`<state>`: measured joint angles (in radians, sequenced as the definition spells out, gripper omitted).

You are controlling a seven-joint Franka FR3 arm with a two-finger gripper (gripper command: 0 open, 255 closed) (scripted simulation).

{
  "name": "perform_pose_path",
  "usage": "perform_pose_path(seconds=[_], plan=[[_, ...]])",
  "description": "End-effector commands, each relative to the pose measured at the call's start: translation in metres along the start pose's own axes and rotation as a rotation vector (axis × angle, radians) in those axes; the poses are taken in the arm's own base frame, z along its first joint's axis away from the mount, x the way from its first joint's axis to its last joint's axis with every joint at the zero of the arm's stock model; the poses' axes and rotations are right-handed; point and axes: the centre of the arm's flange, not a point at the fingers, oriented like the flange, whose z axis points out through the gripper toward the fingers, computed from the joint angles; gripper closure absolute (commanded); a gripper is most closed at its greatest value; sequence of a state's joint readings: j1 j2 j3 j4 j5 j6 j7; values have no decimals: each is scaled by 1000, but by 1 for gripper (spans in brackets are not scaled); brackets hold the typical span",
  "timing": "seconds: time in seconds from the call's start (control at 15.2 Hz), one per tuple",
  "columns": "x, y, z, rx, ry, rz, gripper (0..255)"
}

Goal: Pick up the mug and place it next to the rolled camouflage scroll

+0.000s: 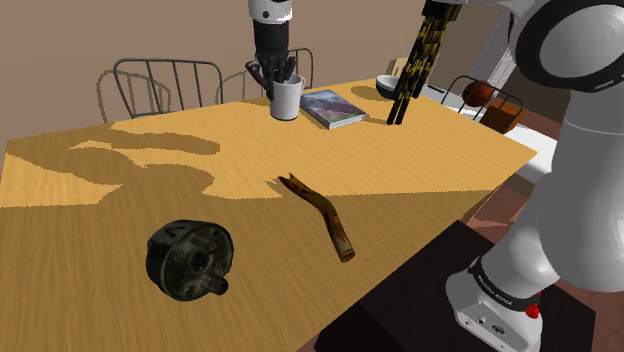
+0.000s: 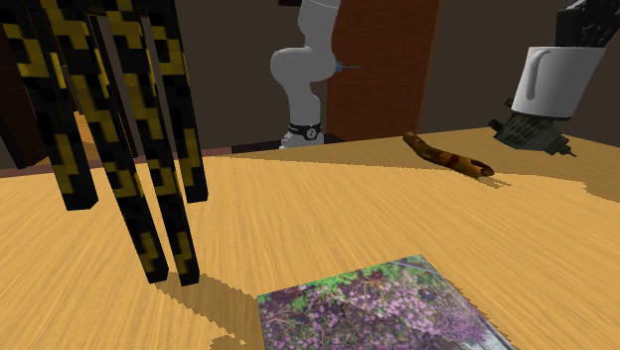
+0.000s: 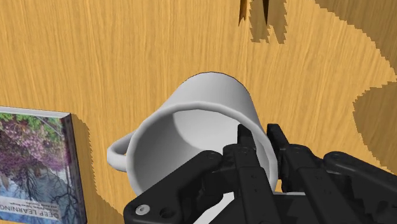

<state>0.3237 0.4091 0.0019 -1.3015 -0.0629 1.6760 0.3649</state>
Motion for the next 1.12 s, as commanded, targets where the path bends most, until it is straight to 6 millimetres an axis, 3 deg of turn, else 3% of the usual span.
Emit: perform_pose_path(seconds=[0.0,0.33,1.06], plan=[[0,-28,-3,0,0,1,255],[4,-88,-7,0,0,1,255],[5,-92,51,0,0,1,255]])
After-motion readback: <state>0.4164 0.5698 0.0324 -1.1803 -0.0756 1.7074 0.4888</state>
